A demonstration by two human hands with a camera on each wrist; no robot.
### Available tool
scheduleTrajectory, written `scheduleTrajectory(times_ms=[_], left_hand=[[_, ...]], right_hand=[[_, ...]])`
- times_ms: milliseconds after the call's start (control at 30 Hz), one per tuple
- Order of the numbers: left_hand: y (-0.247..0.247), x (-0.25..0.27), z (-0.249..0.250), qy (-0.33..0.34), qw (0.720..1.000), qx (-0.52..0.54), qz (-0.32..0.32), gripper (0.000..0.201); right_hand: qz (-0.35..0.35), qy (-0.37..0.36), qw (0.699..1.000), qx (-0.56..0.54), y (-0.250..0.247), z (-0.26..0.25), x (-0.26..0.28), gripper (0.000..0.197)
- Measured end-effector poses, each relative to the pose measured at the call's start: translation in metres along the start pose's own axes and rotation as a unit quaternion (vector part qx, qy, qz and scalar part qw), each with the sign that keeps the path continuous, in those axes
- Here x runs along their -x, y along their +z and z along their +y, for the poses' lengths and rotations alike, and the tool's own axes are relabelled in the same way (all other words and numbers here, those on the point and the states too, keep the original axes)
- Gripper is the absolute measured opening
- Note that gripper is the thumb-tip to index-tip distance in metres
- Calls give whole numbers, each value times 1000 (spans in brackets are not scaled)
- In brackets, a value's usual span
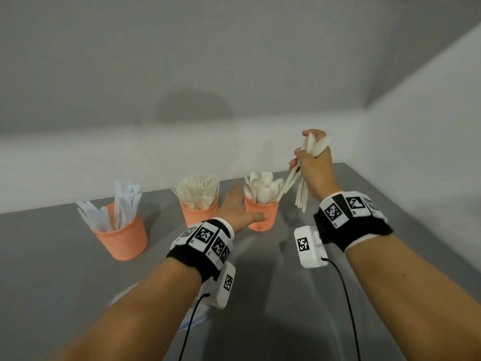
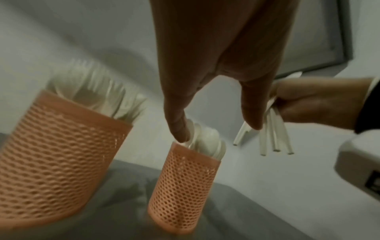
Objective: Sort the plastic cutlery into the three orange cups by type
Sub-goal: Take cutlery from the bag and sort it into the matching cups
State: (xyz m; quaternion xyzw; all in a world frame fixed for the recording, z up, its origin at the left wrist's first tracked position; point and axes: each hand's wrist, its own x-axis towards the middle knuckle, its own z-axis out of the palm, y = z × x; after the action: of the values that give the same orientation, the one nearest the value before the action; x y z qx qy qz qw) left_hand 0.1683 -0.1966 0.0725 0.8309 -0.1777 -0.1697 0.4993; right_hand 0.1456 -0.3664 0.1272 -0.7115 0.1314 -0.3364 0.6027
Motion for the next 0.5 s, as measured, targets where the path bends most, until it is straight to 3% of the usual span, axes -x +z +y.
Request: scheduleTrajectory(times_ms=[200,367,500], left_hand=[[19,-48,-14,-54,997,62,14,129],[23,-69,-16,-59,992,106,26,135],[31,-86,-30,-54,989,135,25,120]], right_hand=[[-10,-41,994,102,12,39,-17,23],[79,16,995,-67,26,49,-27,19],[122,13,982,-140,32,44,-31,17]])
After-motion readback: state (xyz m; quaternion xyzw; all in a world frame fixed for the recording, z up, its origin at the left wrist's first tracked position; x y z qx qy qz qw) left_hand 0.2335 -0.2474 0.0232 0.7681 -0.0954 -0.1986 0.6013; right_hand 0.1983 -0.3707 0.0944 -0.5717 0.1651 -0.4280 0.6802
